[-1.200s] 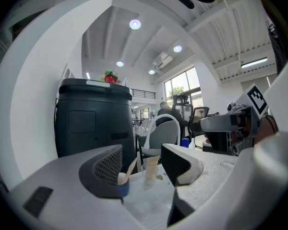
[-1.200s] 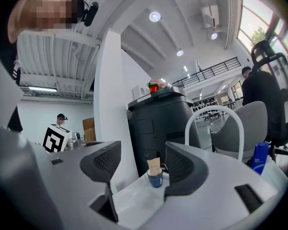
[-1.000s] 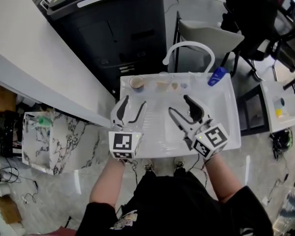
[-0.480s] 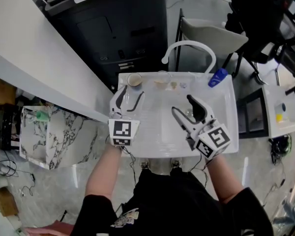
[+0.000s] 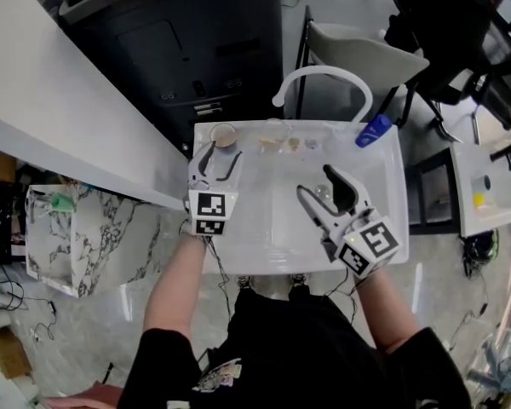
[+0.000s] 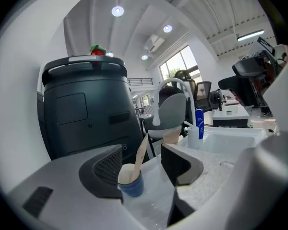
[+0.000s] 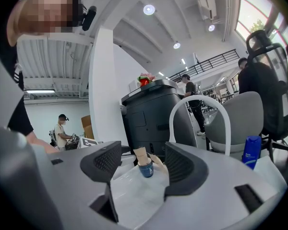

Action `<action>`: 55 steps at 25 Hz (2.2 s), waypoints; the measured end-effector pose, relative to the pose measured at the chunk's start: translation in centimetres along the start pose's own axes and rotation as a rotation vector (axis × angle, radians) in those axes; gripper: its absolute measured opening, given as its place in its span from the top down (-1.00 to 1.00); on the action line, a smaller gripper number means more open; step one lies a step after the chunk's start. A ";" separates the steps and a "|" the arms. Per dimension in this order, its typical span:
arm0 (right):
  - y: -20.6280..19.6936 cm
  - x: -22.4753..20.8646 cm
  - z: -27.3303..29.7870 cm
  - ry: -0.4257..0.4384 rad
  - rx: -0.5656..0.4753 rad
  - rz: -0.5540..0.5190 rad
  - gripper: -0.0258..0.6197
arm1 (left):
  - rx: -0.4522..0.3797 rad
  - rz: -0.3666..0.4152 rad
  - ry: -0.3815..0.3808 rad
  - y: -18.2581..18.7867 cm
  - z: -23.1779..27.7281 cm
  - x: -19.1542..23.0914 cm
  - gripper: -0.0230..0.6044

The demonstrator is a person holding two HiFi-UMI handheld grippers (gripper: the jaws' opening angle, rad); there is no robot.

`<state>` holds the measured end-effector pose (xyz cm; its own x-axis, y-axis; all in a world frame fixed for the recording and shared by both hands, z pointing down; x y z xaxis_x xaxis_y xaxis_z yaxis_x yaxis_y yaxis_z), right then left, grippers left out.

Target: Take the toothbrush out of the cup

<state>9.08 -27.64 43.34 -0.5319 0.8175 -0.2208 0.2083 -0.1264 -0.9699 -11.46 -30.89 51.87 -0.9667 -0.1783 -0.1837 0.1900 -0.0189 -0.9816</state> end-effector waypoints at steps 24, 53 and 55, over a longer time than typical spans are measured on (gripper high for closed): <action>-2.1 -3.6 1.6 -0.104 0.044 0.040 0.07 | 0.113 -0.032 -0.045 -7.4 5.3 1.7 0.19; -3.3 -4.6 1.0 -0.154 0.034 0.089 0.08 | 0.080 0.011 -0.040 -6.3 5.6 2.1 0.78; -3.2 -4.5 0.9 -0.152 0.031 0.089 0.08 | 0.067 0.009 -0.038 -5.8 5.5 2.1 0.78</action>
<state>10.03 -31.40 47.30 -0.6306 0.7086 -0.3166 0.2360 -0.2136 -0.9480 -13.65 -36.55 57.41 -0.9579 -0.2161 -0.1890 0.2109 -0.0828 -0.9740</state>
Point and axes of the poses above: the fingertips, and each gripper's own axes: z forward along the fingers, x to its left, y out of its top, the point moved 2 cm from there along -z, backward along the fingers, and after that the axes turned 13 degrees about -x, right-handed, at the moved point
